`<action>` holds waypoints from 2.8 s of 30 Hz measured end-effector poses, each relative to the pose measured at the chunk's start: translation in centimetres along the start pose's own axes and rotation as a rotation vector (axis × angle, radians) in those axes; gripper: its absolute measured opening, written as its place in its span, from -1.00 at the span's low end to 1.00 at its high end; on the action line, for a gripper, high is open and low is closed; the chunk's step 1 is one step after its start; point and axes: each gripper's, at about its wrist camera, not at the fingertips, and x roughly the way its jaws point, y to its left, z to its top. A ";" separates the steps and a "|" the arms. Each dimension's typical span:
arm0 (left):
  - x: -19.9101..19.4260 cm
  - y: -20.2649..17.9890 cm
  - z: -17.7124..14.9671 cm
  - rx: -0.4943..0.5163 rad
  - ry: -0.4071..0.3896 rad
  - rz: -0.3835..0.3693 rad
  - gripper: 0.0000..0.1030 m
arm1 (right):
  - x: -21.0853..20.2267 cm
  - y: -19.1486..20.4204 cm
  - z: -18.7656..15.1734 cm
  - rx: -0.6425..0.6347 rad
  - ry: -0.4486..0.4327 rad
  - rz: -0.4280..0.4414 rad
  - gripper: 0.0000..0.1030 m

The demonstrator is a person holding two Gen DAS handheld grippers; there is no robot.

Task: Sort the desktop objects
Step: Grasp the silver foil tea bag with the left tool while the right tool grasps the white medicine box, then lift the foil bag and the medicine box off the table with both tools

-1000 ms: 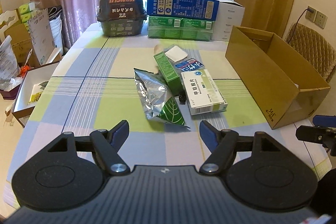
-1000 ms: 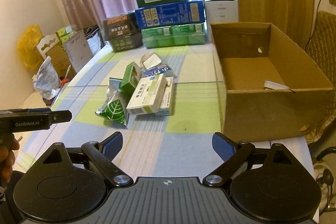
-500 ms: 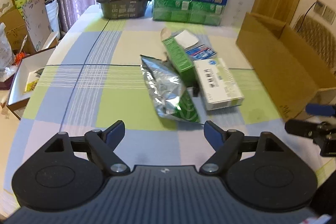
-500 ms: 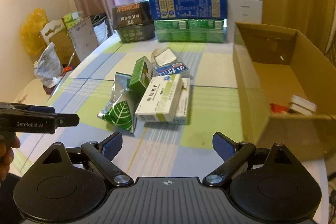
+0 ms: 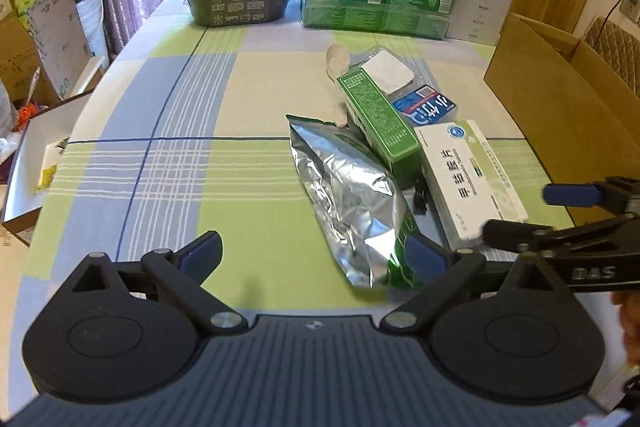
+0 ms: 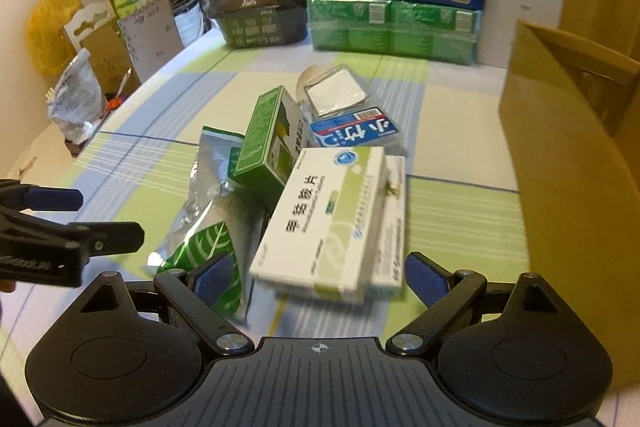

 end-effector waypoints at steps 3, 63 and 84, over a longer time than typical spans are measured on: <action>1.0 0.3 0.6 0.004 0.006 -0.002 0.86 | 2.1 0.2 0.6 -0.019 0.023 -0.007 0.75; 0.3 -4.8 -7.1 0.013 0.246 -0.044 0.41 | -4.5 -1.6 -10.0 0.036 0.085 -0.082 0.58; 0.4 -5.6 -7.6 0.097 0.260 -0.021 0.45 | -3.8 -1.1 -10.1 0.019 0.100 -0.080 0.39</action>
